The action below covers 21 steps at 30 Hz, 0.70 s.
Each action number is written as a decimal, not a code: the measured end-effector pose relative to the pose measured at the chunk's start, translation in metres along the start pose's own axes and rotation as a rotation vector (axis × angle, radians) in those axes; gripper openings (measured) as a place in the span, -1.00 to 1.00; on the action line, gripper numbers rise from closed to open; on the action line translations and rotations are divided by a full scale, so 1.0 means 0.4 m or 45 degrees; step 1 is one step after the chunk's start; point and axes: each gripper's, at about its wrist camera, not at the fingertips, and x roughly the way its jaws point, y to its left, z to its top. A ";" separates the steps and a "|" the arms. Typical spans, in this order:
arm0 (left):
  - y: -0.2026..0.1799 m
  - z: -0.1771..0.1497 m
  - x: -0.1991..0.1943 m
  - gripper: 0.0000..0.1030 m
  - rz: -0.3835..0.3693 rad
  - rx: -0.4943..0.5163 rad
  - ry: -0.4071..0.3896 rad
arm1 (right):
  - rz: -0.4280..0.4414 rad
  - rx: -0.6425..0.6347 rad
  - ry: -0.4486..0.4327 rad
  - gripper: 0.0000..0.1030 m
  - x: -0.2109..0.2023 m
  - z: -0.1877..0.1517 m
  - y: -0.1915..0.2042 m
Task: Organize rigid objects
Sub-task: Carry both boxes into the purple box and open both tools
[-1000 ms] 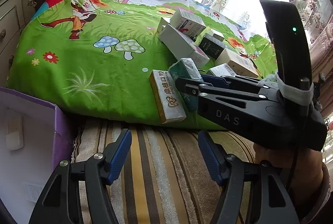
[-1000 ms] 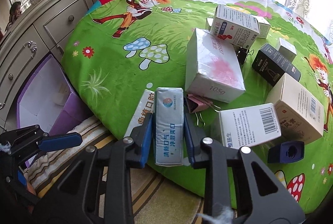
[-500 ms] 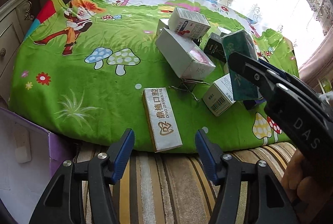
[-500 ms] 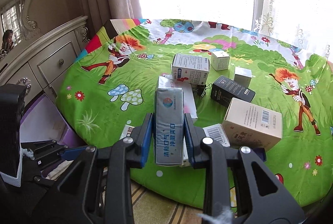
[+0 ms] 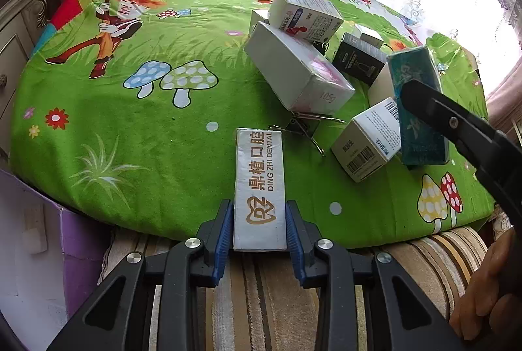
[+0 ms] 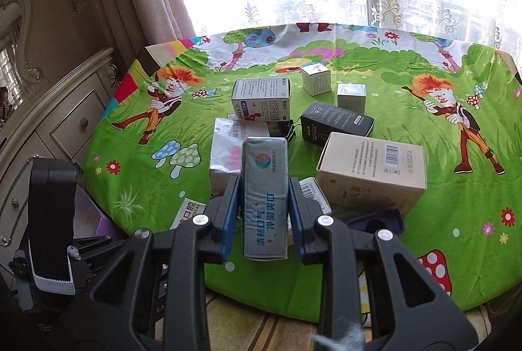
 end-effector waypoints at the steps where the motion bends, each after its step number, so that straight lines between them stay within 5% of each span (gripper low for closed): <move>1: 0.003 -0.006 -0.010 -0.36 -0.007 -0.020 -0.015 | 0.004 0.000 0.001 -0.36 -0.001 -0.001 0.003; 13: 0.122 -0.070 -0.139 -0.36 -0.072 -0.286 -0.215 | 0.047 -0.106 0.030 -0.36 -0.028 -0.021 0.112; 21: 0.272 -0.117 -0.214 -0.36 -0.053 -0.563 -0.335 | 0.182 -0.231 0.088 -0.36 -0.056 -0.039 0.266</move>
